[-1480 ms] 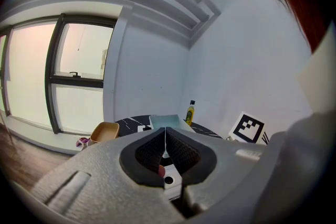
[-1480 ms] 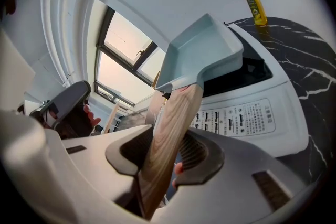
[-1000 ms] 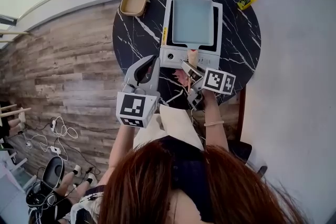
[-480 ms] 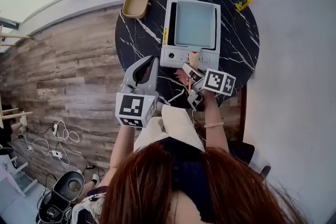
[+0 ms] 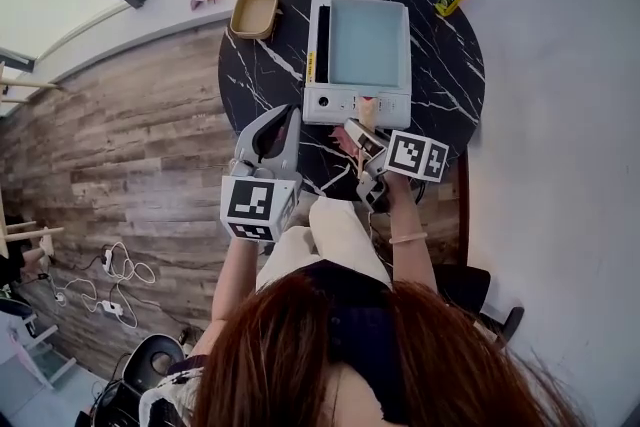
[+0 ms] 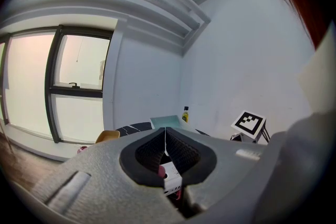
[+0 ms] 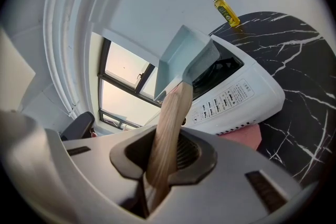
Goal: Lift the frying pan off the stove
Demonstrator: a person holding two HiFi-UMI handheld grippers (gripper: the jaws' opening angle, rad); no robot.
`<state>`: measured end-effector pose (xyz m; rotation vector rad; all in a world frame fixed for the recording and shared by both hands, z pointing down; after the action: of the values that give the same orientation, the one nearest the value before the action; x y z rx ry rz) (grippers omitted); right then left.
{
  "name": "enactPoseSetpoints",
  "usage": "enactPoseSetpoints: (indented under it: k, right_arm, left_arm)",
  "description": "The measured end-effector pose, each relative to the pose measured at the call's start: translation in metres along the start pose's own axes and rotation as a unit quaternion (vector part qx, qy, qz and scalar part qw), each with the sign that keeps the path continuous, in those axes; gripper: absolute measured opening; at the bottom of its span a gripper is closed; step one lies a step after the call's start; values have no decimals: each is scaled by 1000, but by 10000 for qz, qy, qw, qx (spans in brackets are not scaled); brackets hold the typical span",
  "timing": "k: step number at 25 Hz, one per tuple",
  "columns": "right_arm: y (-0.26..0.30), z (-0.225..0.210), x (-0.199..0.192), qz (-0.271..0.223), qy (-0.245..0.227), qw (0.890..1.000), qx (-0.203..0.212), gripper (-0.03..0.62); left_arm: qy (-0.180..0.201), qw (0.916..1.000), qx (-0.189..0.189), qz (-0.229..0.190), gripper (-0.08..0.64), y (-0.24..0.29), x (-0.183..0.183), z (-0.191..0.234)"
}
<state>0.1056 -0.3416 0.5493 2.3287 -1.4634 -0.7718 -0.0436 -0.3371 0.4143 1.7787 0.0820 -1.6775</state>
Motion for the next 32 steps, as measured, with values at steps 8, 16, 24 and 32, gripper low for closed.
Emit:
enactPoseSetpoints:
  k: [8, 16, 24, 32]
  right_arm:
    - [-12, 19, -19, -130, -106, 9999, 35, 77]
    - [-24, 39, -38, -292, -192, 9994, 52, 77]
    - [-39, 60, -62, -463, -397, 9981, -1, 77]
    - [-48, 76, -90, -591, -425, 9973, 18, 77]
  left_arm:
    - [102, 9998, -78, -172, 14, -24, 4, -6]
    - [212, 9990, -184, -339, 14, -50, 7, -11]
    - [344, 9975, -315, -526, 14, -80, 7, -18]
    - [449, 9957, -466, -663, 14, -109, 4, -25]
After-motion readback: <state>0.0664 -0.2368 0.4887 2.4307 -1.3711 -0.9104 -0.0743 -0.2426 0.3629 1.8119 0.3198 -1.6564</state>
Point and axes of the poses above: the fingertips, and each gripper's own axes: y forward along the fingers, z to its left, x out of its top, the point moved 4 cm from there along -y, backward along the fingers, and after that the axes turned 10 degrees about z, right-handed, at the moved point
